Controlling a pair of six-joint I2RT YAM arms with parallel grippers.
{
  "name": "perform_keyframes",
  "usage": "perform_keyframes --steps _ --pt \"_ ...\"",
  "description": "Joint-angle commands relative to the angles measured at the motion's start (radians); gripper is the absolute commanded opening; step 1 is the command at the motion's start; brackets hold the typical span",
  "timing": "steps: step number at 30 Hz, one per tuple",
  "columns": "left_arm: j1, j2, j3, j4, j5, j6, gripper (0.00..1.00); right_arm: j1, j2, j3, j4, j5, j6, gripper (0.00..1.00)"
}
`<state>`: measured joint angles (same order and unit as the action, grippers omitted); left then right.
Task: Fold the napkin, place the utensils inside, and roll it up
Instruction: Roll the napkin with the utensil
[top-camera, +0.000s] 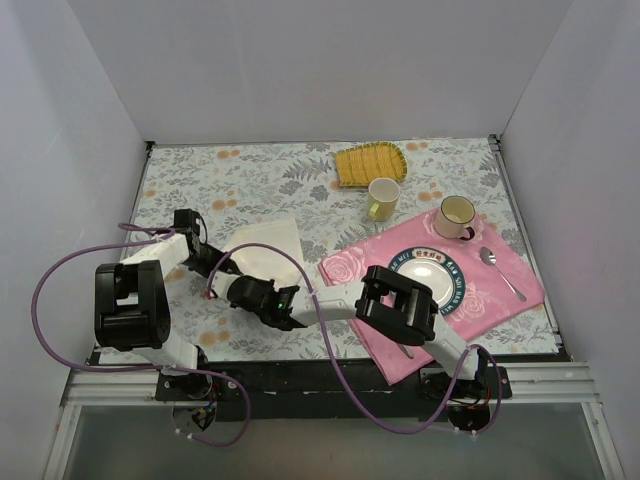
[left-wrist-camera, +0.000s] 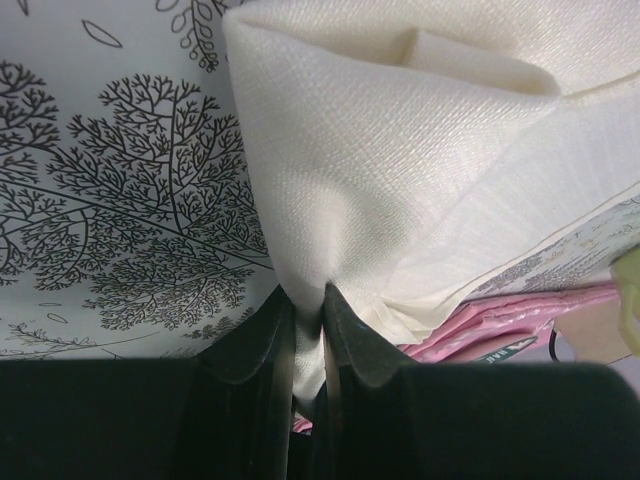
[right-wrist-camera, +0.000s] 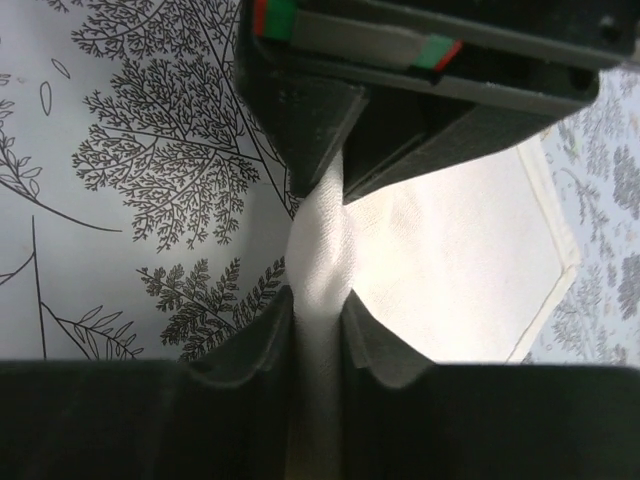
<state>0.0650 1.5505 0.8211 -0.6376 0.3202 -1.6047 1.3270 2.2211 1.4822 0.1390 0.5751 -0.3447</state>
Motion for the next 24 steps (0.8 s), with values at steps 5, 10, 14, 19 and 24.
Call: perform_keyframes --steps 5,10,14,19,24 --pt "0.002 -0.033 -0.014 0.027 -0.021 0.066 0.00 -0.048 0.049 0.047 -0.137 -0.134 0.084 0.04" --pt "0.005 -0.084 -0.033 0.122 -0.006 0.126 0.20 -0.091 0.055 0.095 -0.230 -0.293 0.163 0.01" --pt "0.013 -0.147 -0.016 0.148 -0.032 0.157 0.55 -0.123 0.051 0.107 -0.259 -0.459 0.231 0.01" --pt "0.042 -0.211 0.023 0.128 -0.095 0.187 0.67 -0.170 0.058 0.139 -0.304 -0.629 0.309 0.01" --pt "0.062 -0.265 -0.011 0.124 -0.121 0.167 0.70 -0.225 0.060 0.156 -0.308 -0.813 0.386 0.01"
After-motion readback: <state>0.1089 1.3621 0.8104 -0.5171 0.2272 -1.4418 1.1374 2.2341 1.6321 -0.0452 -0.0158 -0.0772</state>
